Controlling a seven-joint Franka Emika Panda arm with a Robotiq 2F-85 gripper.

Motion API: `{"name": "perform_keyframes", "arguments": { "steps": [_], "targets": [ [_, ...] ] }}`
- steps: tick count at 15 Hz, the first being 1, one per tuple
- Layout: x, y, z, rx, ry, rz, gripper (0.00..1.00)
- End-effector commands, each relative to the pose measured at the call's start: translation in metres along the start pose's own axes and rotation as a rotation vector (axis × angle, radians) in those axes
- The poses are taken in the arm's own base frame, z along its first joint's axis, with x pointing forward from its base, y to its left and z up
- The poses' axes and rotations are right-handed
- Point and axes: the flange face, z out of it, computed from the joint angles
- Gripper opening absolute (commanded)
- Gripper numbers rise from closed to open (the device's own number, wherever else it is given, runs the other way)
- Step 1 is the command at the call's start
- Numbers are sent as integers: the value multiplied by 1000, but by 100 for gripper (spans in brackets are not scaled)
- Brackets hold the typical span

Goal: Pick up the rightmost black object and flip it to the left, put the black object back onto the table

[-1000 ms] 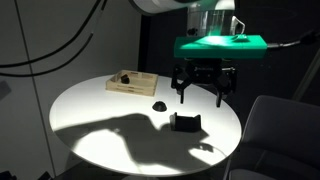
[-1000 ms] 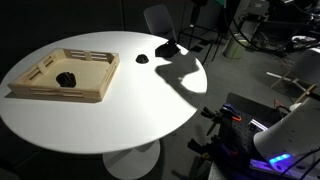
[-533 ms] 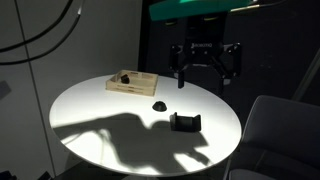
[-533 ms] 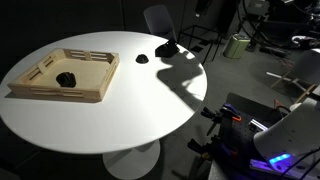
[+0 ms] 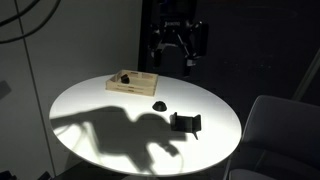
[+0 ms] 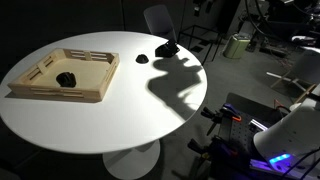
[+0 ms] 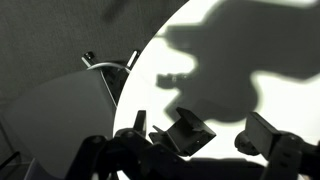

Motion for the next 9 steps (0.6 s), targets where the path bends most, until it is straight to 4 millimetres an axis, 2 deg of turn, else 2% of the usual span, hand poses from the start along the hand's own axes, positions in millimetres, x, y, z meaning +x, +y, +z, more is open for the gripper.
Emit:
{"name": "perform_keyframes", "arguments": {
  "steps": [1, 9],
  "targets": [
    [-25, -25, -18, 32, -5, 36, 100],
    [-62, -77, -41, 40, -5, -122, 100]
  ]
}}
